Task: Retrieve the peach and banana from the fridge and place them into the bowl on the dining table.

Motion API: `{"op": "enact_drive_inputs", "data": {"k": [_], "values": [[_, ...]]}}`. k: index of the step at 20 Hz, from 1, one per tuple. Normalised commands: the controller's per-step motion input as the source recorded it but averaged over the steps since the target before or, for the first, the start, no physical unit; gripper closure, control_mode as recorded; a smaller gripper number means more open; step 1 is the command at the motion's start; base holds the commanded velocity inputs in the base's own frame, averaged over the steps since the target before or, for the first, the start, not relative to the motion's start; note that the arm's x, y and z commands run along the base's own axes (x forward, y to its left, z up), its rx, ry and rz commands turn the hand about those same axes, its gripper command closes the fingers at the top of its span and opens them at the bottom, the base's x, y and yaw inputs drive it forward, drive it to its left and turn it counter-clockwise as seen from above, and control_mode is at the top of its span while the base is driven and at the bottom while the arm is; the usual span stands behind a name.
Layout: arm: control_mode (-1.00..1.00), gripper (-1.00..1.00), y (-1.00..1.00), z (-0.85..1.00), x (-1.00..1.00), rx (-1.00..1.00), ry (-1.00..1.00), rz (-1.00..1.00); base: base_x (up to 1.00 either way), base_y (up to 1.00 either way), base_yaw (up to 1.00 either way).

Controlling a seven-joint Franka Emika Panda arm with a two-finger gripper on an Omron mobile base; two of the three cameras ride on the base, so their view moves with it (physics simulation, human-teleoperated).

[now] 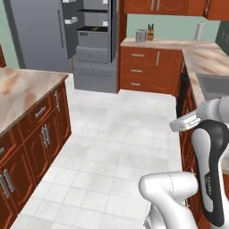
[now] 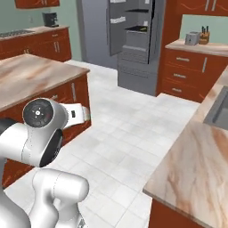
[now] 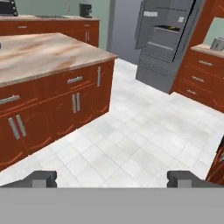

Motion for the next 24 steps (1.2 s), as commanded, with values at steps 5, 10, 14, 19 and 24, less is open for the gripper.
{"op": "enact_drive_inputs", "data": {"k": [5,10,14,19,24], "values": [[1.00,-1.00,0.00,0.00,0.00,0.00,0.00,0.00,1.00,0.07,-0.39],[1.00,-1.00,0.00,0.00,0.00,0.00,0.00,0.00,1.00,0.12,-0.43],[1.00,-1.00,0.00,0.00,0.00,0.00,0.00,0.00,1.00,0.42,-0.26],[1.00,-1.00,0.00,0.00,0.00,0.00,0.00,0.00,1.00,0.72,0.01],[1.00,-1.00,0.00,0.00,0.00,0.00,0.00,0.00,1.00,0.91,0.08]]}}
